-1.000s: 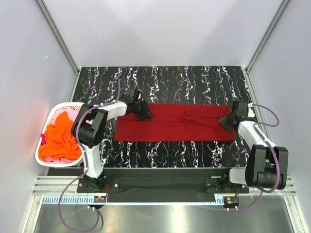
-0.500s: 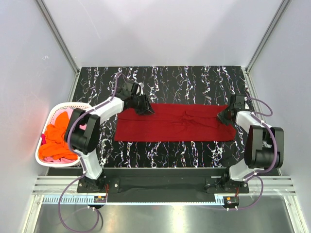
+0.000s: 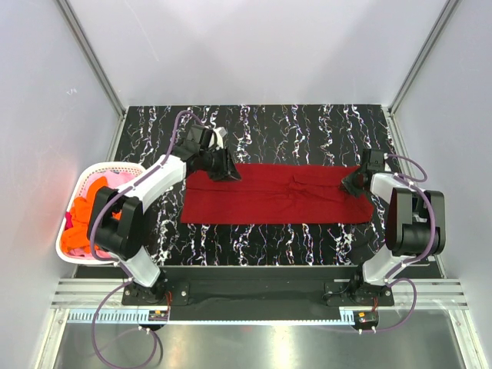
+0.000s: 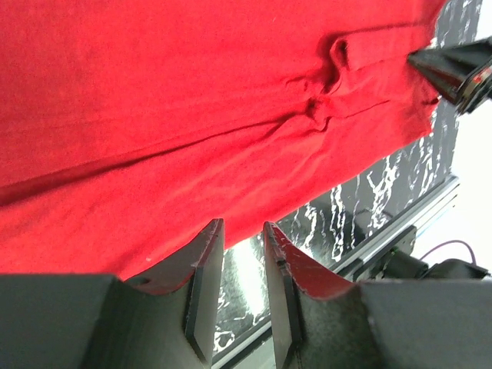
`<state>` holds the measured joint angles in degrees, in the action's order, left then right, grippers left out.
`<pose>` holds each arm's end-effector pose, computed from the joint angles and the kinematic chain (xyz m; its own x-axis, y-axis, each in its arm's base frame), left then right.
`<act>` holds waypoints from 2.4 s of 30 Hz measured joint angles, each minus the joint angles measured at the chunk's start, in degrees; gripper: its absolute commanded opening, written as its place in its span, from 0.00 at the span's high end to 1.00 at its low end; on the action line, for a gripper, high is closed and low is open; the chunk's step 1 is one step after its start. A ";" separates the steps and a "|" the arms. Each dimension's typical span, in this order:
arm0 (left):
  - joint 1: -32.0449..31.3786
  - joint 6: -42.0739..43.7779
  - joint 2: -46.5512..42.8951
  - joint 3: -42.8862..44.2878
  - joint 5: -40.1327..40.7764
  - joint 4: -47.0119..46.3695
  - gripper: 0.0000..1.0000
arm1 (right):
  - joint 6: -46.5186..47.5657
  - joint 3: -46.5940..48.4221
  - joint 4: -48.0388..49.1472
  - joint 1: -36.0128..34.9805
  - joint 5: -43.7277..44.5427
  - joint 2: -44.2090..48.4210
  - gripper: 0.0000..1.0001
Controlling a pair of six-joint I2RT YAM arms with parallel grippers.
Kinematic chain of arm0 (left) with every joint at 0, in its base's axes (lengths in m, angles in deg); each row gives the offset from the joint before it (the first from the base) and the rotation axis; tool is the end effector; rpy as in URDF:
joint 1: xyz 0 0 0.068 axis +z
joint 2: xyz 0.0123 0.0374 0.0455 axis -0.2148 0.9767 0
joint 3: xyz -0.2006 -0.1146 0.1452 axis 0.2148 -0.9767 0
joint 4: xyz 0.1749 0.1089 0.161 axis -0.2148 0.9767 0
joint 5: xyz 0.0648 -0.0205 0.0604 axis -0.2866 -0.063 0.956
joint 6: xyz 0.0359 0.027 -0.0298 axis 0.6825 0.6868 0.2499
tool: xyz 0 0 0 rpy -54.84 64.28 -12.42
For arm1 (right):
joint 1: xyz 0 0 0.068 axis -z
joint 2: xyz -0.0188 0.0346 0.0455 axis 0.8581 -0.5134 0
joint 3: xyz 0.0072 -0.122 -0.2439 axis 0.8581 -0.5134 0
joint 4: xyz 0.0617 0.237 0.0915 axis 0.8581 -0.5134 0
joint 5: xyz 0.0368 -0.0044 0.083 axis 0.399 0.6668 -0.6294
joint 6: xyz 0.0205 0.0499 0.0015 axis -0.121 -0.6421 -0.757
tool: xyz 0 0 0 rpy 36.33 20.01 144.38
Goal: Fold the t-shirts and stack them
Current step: Fold the tshirt
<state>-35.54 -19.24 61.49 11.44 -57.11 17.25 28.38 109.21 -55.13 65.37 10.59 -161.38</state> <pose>0.3235 -0.1550 0.2495 -0.9205 -0.1209 -0.3715 0.1474 0.7731 -0.6169 0.3134 -0.0329 0.1561 -0.5175 0.7752 -0.3624 0.6508 0.6315 0.4215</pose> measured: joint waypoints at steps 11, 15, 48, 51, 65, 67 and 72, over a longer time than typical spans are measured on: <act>0.00 2.32 -0.09 -2.49 0.04 1.92 0.68 | -0.09 2.23 0.28 0.00 -0.02 -1.01 0.90; 0.00 2.97 -0.68 -2.58 0.04 2.75 0.67 | -0.26 4.09 0.61 0.00 -0.02 -2.45 0.90; 0.24 2.19 5.31 0.83 4.81 3.98 0.67 | 0.24 9.35 -0.22 -1.44 -4.15 -1.77 0.83; 0.70 1.75 6.58 0.94 5.90 4.04 0.67 | 2.01 9.38 -0.39 -3.87 -8.07 -1.88 0.85; 2.89 1.44 15.47 1.53 12.31 4.13 0.67 | 9.44 6.88 0.00 -11.82 -16.94 -7.52 0.89; 3.17 1.46 15.58 1.70 12.48 3.85 0.67 | 10.16 6.25 -0.09 -11.76 -16.92 -8.72 0.88; 3.30 1.33 15.69 2.01 12.59 3.93 0.67 | 11.06 6.32 0.22 -11.67 -17.29 -8.96 0.85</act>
<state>-32.24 -17.91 77.18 13.45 -44.52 21.18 39.44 115.52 -54.91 53.70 -6.70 -170.34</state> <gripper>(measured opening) 0.329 0.134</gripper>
